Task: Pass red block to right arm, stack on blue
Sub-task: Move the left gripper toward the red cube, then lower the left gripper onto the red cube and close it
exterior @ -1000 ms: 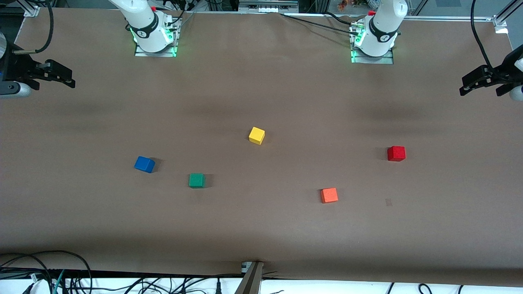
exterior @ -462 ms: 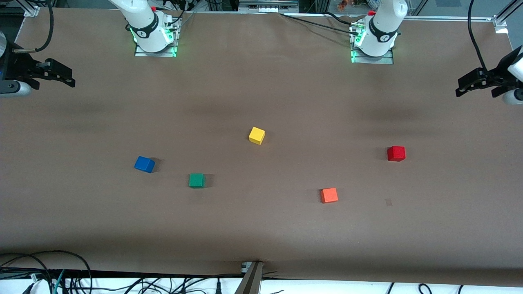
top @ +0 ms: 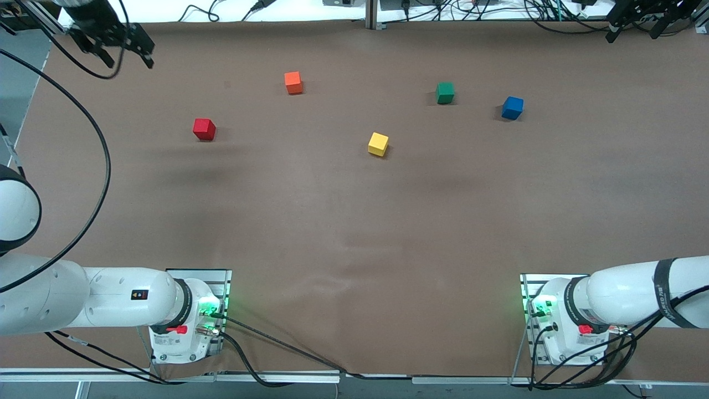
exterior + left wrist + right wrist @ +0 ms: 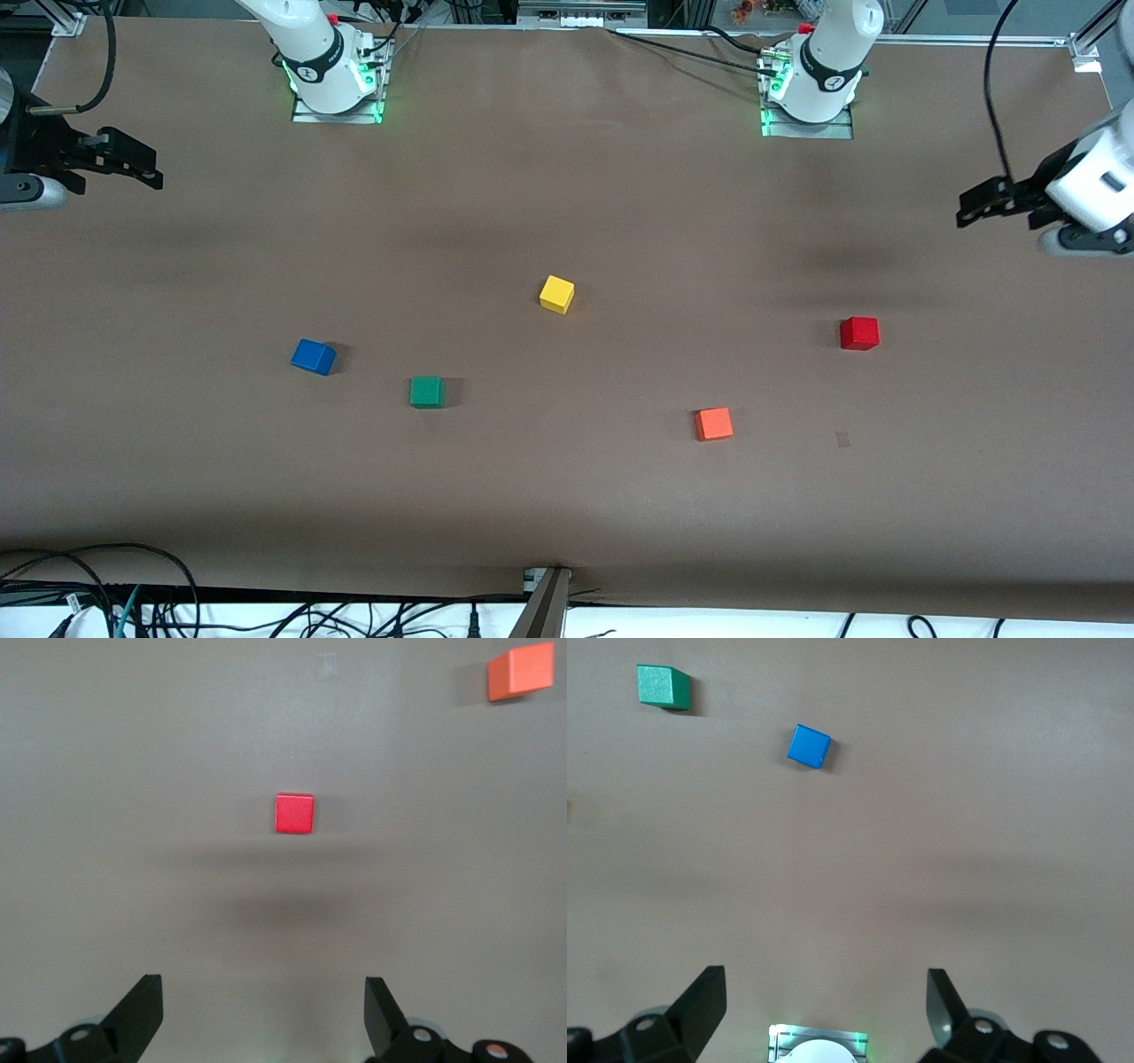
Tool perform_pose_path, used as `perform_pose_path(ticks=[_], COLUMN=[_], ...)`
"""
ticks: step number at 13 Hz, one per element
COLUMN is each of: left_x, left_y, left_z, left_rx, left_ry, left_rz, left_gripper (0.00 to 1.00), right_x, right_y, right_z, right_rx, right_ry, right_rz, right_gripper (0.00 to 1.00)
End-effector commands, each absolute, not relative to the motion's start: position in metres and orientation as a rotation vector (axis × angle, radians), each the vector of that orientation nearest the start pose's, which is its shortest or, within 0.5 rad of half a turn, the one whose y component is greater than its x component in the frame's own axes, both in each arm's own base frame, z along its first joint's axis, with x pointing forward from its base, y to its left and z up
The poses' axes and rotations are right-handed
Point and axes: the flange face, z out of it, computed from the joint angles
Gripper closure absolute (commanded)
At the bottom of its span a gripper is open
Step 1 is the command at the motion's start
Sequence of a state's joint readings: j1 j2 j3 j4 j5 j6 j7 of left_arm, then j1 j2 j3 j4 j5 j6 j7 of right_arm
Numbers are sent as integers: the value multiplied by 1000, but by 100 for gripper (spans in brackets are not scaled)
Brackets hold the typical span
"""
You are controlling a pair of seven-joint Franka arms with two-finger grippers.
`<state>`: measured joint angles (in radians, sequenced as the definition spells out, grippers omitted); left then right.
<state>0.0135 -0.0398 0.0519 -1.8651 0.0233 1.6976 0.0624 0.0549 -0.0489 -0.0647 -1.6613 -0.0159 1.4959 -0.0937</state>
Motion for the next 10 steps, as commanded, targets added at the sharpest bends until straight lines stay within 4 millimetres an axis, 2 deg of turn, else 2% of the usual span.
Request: perform_pose_path(ticks=[1,2,6,10], left_x=[529,528,544,564], left_y=[37,35,30,25], left_z=[471,455,390,305], left_rx=[-3129,-3128,-3084,-3077], left_ry=[2,-8,-6,-34], left_rz=[172,160,263,292], left_gripper=[0,0,0,0], right_x=[527,528,529,529], right_y=[-7,-7,-8,-8], right_z=[608,607,606,606], right_rx=[-3132,-3134,-3136,-3136], right_ry=[-113,-113,-113,-116], right_rz=[173,174,169,171], right_gripper=[0,0,0,0])
